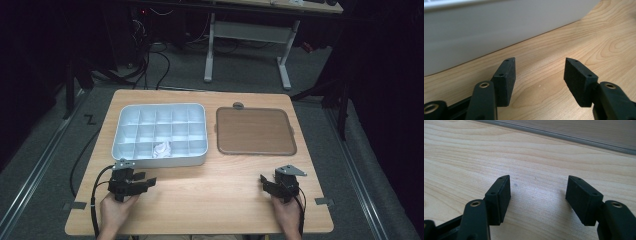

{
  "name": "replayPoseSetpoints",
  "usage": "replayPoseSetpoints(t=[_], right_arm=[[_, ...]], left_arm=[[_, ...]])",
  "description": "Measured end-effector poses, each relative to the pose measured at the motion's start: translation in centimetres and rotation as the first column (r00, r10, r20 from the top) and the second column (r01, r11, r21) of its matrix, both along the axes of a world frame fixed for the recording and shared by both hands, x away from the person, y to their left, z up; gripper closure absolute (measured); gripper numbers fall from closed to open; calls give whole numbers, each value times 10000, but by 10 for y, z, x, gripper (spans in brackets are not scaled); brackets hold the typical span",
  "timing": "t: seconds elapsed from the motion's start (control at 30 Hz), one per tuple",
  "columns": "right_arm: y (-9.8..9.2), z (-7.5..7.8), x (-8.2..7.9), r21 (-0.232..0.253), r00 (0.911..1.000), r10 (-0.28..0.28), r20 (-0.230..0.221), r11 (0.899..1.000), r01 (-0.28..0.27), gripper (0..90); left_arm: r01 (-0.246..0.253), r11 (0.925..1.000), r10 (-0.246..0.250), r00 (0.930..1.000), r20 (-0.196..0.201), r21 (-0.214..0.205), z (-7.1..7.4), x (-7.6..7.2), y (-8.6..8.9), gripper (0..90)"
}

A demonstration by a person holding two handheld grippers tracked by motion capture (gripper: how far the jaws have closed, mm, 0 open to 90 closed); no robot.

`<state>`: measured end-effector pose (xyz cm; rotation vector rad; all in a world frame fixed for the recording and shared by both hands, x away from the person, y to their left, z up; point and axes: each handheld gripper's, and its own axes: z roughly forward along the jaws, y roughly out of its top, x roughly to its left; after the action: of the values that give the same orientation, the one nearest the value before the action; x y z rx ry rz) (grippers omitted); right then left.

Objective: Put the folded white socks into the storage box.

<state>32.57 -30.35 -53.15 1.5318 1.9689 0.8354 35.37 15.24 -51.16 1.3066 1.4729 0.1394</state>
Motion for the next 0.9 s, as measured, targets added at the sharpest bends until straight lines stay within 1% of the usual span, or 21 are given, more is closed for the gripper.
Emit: replayPoseSetpoints(t=[0.07, 0.17, 0.23, 0.3, 0.37, 0.47, 0.67, 0.87, 0.9], right_arm=[[0, 0, 0, -1, 10000, -1, 0, 10000, 1, 372], [0, 0, 0, -2, 10000, 0, -1, 10000, 0, 371], [0, 0, 0, -2, 10000, 1, -1, 10000, -1, 372], [0, 0, 0, -3, 10000, -2, 1, 10000, 2, 372], [0, 0, 0, -3, 10000, 0, -1, 10000, 0, 372], [0, 0, 0, -1, 10000, -1, -2, 10000, 1, 371], [0, 0, 0, 7, 10000, -6, -13, 10000, 6, 372], [0, 0, 0, -3, 10000, 1, -1, 10000, -1, 372], [0, 0, 0, -1, 10000, -2, 0, 10000, 2, 372]], left_arm=[[-11, 10000, 11, 10000, -3, -16, -1, 1, -2, 433], [57, 9999, -57, 10000, 1, 109, -4, 1, -6, 433], [62, 9999, -62, 10000, 24, 102, -5, 1, -7, 433], [38, 10000, -38, 10000, -34, 12, -8, 1, -9, 433], [43, 10000, -43, 10000, -64, 16, -11, 1, -12, 433], [132, 9998, -130, 9999, -83, 162, -15, 1, -17, 433], [117, 9994, -117, 9999, 16, 314, -19, 2, -23, 432], [33, 9996, -40, 9997, 245, 285, -21, 2, -26, 428], [51, 9993, -64, 9993, 360, 369, -21, 2, -27, 428]])
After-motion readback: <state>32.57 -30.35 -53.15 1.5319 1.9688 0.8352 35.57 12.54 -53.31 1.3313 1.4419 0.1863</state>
